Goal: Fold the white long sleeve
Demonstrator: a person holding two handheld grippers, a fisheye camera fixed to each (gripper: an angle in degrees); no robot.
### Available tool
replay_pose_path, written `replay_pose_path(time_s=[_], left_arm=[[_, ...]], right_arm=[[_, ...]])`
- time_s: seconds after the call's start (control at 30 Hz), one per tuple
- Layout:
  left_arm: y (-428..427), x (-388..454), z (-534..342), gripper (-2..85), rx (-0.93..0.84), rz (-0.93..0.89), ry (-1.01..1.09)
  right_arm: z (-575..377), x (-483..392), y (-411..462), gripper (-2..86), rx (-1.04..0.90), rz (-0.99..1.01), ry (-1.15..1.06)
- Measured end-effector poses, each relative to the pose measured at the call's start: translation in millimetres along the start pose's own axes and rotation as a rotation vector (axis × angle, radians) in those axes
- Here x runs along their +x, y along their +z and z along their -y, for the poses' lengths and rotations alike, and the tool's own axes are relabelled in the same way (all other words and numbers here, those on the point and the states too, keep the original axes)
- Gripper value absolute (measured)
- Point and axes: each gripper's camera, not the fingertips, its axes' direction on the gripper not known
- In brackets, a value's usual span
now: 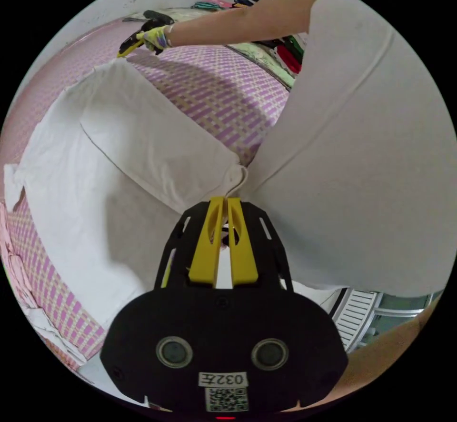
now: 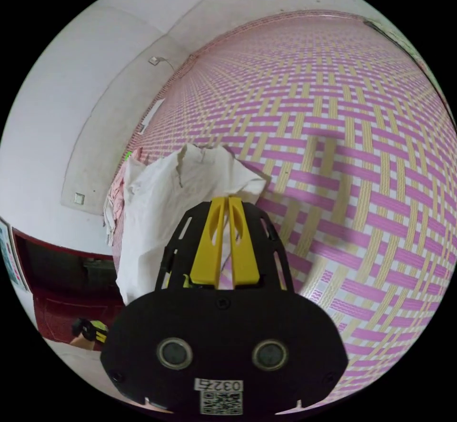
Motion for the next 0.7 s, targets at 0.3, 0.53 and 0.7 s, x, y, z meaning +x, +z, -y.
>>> replay_pose_path(time_s=[0.3,0.53,0.7], left_arm=[[51,-27,-18,3.9,-0.069,-0.020,-0.099],[18,-40,-70,1.8,-0.053,-0.154,-0.225],[-30,-60,-120,-0.8,0.212,-0.124,-0.380]], right_arm=[[4,21,25,3.2,-0.056,-0.014,0.056],[-69,20,-32,8.2,0.051,0.087,0.131],[-165,8,-31,8.5,-0.039,0.196,0.165]])
